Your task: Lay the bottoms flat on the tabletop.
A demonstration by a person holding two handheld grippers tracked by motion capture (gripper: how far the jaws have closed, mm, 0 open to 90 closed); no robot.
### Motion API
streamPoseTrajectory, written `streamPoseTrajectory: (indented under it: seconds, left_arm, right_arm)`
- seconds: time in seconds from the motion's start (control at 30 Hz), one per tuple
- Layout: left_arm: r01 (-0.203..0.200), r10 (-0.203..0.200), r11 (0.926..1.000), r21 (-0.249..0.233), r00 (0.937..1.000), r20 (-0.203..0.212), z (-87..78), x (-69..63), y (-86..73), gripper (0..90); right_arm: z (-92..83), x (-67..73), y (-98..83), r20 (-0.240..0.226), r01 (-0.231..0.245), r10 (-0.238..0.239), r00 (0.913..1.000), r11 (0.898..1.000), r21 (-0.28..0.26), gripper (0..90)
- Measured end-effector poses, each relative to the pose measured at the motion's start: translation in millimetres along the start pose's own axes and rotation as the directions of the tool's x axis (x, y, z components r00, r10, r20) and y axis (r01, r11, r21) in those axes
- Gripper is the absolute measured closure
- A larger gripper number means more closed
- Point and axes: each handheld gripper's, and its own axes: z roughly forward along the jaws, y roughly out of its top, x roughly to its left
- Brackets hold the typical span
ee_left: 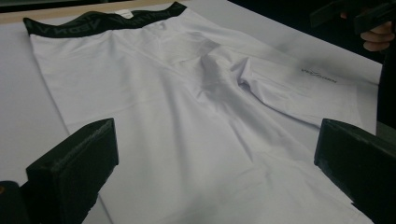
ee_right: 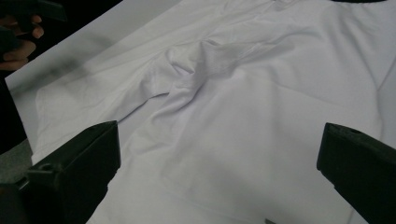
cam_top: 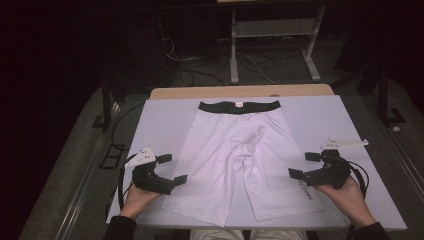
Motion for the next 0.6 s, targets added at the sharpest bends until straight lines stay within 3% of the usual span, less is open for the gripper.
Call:
streamPoseTrajectory:
  seconds: [0.33,0.6]
  left_arm:
    - [0.03,-0.032,0.9992,-0.027,0.9965,-0.077,-12.7,9.7,-12.1,0.0]
    - [0.019,-0.021,0.9995,-0.026,0.9963,-0.083,-12.6,8.8,-13.0,0.0]
  right_arm:
    - [-12.7,-14.3,-18.1,0.04,0.015,-0.011,0.9991,0.996,-0.084,0.0]
    - [-19.3,-23.3,-33.9,0.098,0.031,-0.021,0.9949,0.994,-0.106,0.0]
